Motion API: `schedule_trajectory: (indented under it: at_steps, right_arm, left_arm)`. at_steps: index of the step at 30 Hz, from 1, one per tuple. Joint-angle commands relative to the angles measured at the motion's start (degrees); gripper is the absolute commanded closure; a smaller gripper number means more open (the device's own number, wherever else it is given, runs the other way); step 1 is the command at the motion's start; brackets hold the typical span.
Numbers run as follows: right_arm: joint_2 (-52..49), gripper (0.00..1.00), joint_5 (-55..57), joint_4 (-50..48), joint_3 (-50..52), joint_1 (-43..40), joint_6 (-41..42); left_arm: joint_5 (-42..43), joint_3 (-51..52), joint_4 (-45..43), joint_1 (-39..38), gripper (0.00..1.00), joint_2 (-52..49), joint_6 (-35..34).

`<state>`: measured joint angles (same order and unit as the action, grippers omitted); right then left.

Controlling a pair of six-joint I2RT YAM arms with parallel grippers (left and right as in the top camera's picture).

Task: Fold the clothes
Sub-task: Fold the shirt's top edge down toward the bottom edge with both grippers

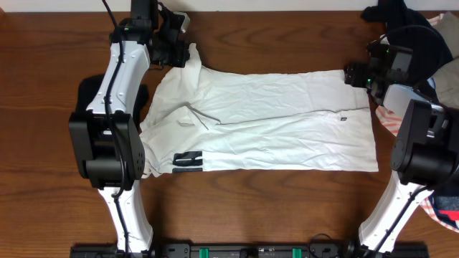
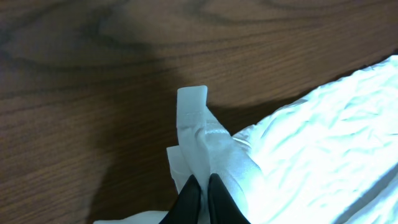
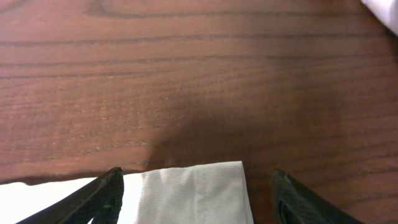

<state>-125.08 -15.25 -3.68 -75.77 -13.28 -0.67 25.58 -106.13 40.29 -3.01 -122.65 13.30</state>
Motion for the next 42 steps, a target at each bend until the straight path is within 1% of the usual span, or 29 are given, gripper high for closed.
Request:
schedule_trajectory:
  at_steps: [1,5,8,9,11,12,13,18,21,25,28,35,42]
  right_arm:
    - [-2.14,0.29,-0.66,0.07,-0.26,-0.15,0.00]
    - [-3.26,0.34,-0.70,1.27,-0.26,-0.02,0.00]
    - [-4.31,0.45,-0.68,1.51,-0.26,0.09,0.00]
    - [-4.59,0.53,-0.68,1.53,-0.26,0.13,0.02]
    - [-5.03,0.91,-0.68,1.66,-0.26,0.22,0.02]
    - [-5.11,0.97,-0.68,1.79,-0.26,0.24,0.02]
    - [-5.14,0.99,-0.68,1.99,-0.26,0.22,0.02]
    - [-5.11,0.99,-0.68,2.14,-0.26,0.22,0.07]
    - [-4.46,0.99,-0.66,2.73,-0.26,0.07,1.53]
    - [-1.57,0.99,-0.68,3.41,-0.28,-0.37,3.89]
    - [2.05,0.99,-0.63,5.44,-0.28,-0.59,4.68]
    - [11.17,0.99,-0.61,15.96,-0.28,-0.83,5.38]
    - [18.01,0.99,0.46,26.10,-0.28,-2.47,5.33]
  left_arm:
    - [0.83,-0.70,0.22,0.04,0.94,0.00,-0.50]
    - [0.83,-0.70,0.22,0.04,0.94,0.00,-0.50]
    - [0.83,-0.70,0.22,0.04,0.94,0.00,-0.50]
    - [0.81,-0.70,0.24,0.04,0.94,0.00,-0.52]
    - [0.83,-0.70,0.22,0.04,0.94,0.00,-0.50]
    - [0.83,-0.70,0.24,0.04,0.94,0.00,-0.50]
    - [0.83,-0.70,0.24,0.04,0.94,0.00,-0.50]
    - [0.83,-0.70,0.24,0.04,0.94,0.00,-0.50]
    - [0.81,-0.70,0.22,0.04,0.94,0.02,-0.83]
    - [0.83,-0.72,1.25,0.04,0.94,0.83,-1.60]
    - [0.85,-0.70,3.67,0.04,0.94,2.29,-1.60]
    - [0.83,-0.72,9.88,0.04,0.94,7.93,-2.73]
    - [0.83,-0.72,16.72,0.04,0.94,12.26,-3.08]
